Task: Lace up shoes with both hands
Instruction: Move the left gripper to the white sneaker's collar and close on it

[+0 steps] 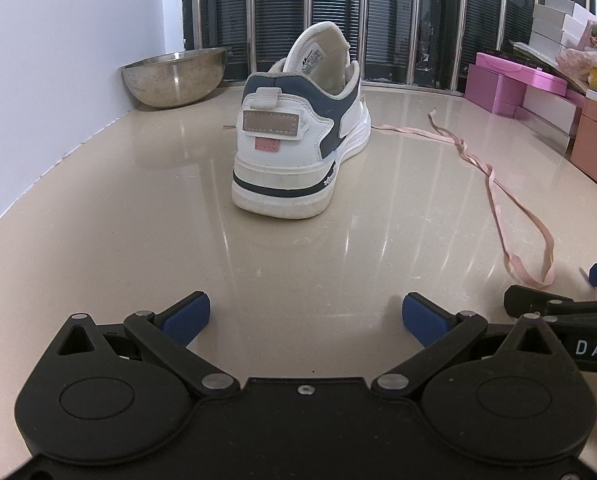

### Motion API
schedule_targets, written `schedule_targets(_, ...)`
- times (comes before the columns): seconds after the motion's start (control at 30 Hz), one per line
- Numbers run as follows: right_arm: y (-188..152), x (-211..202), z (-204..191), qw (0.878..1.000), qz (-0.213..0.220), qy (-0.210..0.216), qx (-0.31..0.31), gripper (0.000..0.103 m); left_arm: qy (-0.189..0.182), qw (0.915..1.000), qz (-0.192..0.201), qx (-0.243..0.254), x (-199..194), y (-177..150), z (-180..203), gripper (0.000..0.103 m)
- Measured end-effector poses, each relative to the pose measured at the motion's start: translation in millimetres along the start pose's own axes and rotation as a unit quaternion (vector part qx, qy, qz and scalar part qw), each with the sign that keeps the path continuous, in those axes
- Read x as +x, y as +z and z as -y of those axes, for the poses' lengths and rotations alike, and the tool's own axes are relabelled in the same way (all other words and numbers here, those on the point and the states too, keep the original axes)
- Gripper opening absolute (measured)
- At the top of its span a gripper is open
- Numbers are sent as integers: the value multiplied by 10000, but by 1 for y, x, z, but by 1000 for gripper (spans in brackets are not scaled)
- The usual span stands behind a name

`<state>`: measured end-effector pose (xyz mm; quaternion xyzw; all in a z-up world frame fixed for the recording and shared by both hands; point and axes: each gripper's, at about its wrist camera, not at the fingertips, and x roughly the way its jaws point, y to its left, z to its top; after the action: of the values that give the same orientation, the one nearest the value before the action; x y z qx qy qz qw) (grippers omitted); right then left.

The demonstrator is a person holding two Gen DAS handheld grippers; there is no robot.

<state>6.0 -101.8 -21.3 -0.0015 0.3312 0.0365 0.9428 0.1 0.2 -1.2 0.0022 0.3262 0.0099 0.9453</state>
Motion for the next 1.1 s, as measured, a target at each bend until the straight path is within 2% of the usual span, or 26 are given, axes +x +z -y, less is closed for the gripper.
schedule_targets(0.13, 0, 0, 0, 10000, -1, 6, 9, 103, -66, 9998, -174, 30, 1, 6, -1, 103)
schedule_targets(0.17, 0, 0, 0, 10000, -1, 6, 9, 103, -140, 9996, -246, -59, -1, 8, -4, 101)
schedule_targets(0.2, 0, 1, 0, 10000, -2, 5, 10, 103, -219, 9992, -303, -171, -4, 11, -7, 93)
schedule_targets(0.27, 0, 1, 0, 10000, -2, 6, 10, 103, -349, 9971, -39, -676, -20, 20, -20, 81)
schedule_targets(0.3, 0, 1, 0, 10000, -1, 6, 11, 103, -398, 9950, 166, -897, -29, 27, -27, 81)
schedule_targets(0.43, 0, 1, 0, 10000, -1, 5, 9, 103, -385, 9932, 655, -887, -38, 79, -49, 80)
schedule_targets(0.47, 0, 2, 0, 10000, -1, 6, 9, 103, -343, 9937, 723, -784, -31, 95, -52, 67)
schedule_targets(0.5, 0, 2, 0, 10000, -1, 5, 9, 103, -312, 9942, 788, -660, -23, 111, -54, 43)
schedule_targets(0.57, 0, 2, 0, 10000, -1, 6, 9, 103, -162, 9956, 801, -456, 3, 144, -58, 21)
schedule_targets(0.63, 0, 2, 0, 10000, -2, 9, 12, 103, -107, 9982, 562, -158, 35, 166, -50, 20)
schedule_targets(0.7, 0, 1, 0, 10000, -2, 12, 15, 103, -300, 9992, 269, 57, 64, 180, -42, 21)
schedule_targets(0.8, 0, 1, 0, 10000, -2, 16, 22, 103, -522, 9975, 273, 385, 84, 184, -35, 21)
schedule_targets(0.97, 0, 0, 0, 10000, -1, 19, 25, 103, -400, 9918, 342, 1167, 89, 170, -20, 22)
schedule_targets(1.03, -1, 0, 0, 10000, -1, 20, 25, 103, -290, 9929, 273, 1125, 96, 171, -22, 22)
schedule_targets(1.1, -1, 0, -1, 10000, -1, 21, 25, 103, -395, 9943, 217, 968, 98, 173, -24, 23)
